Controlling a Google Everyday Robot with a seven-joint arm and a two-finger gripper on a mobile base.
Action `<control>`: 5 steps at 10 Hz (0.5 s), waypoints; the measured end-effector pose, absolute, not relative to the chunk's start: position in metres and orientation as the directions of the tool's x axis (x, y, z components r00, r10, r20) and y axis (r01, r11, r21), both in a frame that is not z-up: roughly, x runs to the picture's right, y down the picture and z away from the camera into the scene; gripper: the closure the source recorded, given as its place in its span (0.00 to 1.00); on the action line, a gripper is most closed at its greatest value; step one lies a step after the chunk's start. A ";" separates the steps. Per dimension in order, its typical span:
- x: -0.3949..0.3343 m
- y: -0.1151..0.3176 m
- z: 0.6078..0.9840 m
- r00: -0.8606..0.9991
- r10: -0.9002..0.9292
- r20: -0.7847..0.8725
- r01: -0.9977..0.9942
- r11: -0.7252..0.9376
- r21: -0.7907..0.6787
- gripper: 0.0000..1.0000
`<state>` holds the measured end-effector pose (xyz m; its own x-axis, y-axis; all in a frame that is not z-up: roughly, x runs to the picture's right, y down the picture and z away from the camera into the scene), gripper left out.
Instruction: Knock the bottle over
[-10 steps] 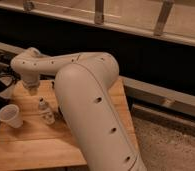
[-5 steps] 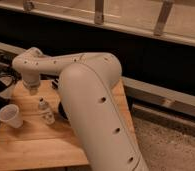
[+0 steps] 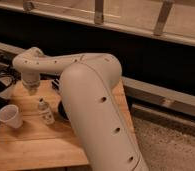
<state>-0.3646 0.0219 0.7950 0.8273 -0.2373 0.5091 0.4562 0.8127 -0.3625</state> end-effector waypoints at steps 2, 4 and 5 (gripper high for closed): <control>-0.354 0.018 0.790 0.845 -0.232 0.481 0.435 0.822 -0.368 1.00; -0.318 0.014 0.786 0.880 -0.200 0.431 0.380 0.841 -0.384 1.00; -0.306 0.013 0.786 0.893 -0.180 0.412 0.353 0.847 -0.396 1.00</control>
